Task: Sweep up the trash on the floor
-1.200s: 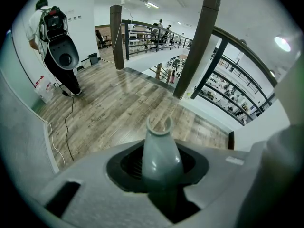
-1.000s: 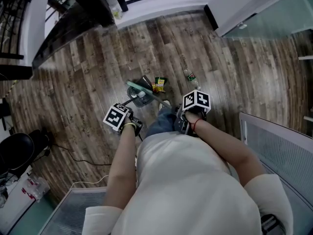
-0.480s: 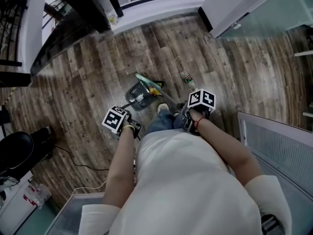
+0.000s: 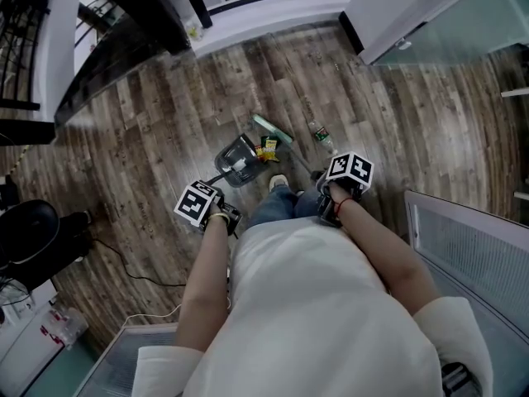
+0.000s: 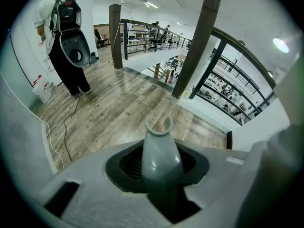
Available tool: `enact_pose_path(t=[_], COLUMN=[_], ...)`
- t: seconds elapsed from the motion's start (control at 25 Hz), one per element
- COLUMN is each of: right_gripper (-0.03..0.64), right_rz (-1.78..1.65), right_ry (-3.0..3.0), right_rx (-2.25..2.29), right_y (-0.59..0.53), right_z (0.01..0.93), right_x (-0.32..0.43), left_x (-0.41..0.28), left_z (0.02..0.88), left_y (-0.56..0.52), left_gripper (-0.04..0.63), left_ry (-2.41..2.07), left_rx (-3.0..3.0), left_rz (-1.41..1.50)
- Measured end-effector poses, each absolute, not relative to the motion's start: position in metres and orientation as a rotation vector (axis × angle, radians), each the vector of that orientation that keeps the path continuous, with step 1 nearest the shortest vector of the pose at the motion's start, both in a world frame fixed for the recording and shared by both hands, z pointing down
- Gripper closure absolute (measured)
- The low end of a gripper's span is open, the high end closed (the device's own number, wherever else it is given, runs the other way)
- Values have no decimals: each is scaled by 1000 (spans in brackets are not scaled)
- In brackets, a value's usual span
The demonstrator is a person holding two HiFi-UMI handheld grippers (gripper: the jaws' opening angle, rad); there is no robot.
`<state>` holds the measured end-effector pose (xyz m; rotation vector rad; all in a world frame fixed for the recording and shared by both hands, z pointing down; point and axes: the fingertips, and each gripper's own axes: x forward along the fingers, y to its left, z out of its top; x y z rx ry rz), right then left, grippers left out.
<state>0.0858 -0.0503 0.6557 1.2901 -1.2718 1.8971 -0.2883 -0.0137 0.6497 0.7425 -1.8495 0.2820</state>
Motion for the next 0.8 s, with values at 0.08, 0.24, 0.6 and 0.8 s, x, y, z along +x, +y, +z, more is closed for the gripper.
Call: enact_pose_path(t=[0.08,0.24,0.6,0.8], right_gripper=[515,516,515,515], right_rz=[1911,1920,1884,1889], right_ry=[-1251,-1221,-1136,-1091], right_rx=[1319,1368,1454,1458], right_y=[-53,-54,-53,-51], right_z=[660,666,684,687], right_x=[92,101,124,122], left_x=[-287,-288,-284,-284], left_z=[650,650,651,652], left_y=[-15,-18,-21,-24], left_gripper=[471,471,471,471], left_ry=[-1849,-1849,-1850,-1851], left_rx=[741,744,739,737], left_rz=[282,287,308,315])
